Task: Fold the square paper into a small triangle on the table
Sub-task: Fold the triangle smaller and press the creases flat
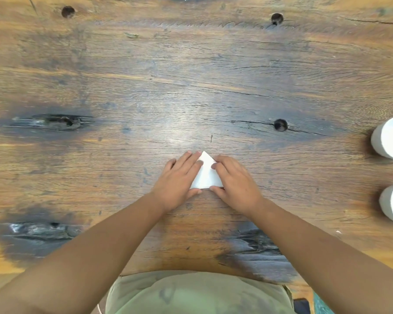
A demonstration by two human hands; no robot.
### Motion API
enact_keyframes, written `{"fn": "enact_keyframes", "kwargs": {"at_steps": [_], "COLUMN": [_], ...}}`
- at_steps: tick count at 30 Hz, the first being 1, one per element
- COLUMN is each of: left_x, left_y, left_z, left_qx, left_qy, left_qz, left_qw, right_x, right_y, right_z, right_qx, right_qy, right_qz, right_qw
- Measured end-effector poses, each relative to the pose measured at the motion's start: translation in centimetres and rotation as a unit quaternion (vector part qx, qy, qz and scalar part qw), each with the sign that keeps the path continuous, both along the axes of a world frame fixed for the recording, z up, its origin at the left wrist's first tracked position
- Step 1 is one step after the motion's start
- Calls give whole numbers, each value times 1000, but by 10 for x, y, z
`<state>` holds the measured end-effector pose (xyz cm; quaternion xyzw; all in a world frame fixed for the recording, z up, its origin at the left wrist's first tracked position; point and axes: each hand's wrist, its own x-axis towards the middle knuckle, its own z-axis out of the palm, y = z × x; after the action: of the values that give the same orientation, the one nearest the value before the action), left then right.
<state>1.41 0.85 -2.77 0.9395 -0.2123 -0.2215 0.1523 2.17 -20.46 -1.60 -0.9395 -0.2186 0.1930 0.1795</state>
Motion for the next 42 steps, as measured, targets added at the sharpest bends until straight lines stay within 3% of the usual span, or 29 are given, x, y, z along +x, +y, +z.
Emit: {"fn": "enact_keyframes", "kwargs": {"at_steps": [4, 11, 42], "left_x": [3, -1, 2], "left_y": [2, -6, -10], "left_z": [-9, -17, -9], "left_qx": [27, 84, 99], "left_qy": [49, 53, 80], "left_qz": [-33, -62, -52], "left_qw": [998, 993, 990], "right_x": [-4, -4, -79], "right_y": [-2, 0, -69], "right_z": [-5, -17, -5], "right_qx": [-25, -79, -115], "right_qy": [33, 61, 82], "right_qz": [36, 75, 13], "right_qw": [998, 992, 990]}}
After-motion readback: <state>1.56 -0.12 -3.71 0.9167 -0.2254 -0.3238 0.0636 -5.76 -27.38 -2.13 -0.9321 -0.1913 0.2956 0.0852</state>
